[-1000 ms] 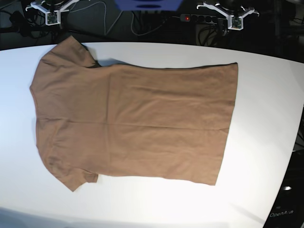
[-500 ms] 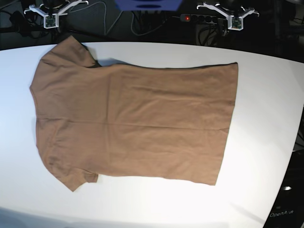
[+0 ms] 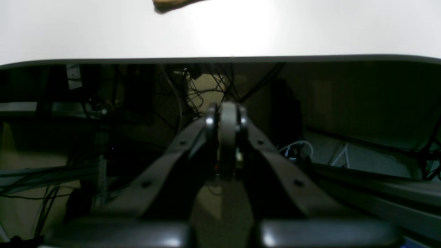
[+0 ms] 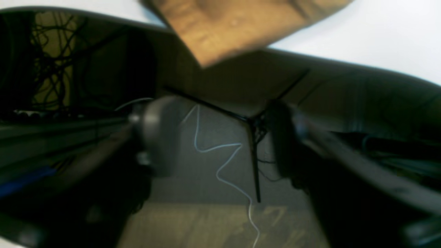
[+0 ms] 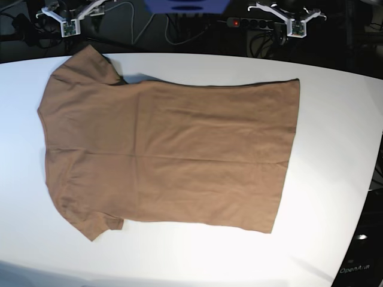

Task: Fold the T-shirt properly
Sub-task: 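Move both grippers out from rest toward the shirt's collar edge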

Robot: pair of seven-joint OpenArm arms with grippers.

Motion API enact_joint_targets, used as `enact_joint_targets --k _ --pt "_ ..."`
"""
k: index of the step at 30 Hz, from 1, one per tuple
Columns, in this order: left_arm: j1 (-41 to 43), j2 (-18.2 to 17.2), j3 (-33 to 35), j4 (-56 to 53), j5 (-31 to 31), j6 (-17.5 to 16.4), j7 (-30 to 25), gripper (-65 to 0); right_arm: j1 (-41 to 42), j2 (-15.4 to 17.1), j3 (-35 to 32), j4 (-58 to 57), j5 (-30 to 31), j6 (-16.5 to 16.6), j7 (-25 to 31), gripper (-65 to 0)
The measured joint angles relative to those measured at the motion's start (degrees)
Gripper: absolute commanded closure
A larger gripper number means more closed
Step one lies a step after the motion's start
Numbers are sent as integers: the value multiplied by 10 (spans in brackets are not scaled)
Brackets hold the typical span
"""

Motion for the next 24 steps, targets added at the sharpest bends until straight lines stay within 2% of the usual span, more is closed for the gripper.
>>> enact_joint_targets --k 5,24 --pt "0 0 0 0 0 0 0 -7 0 0 -1 0 0 0 0 -540" --pt "-29 0 0 2 0 0 -2 -12 16 8 -23 13 0 5 -1 -541"
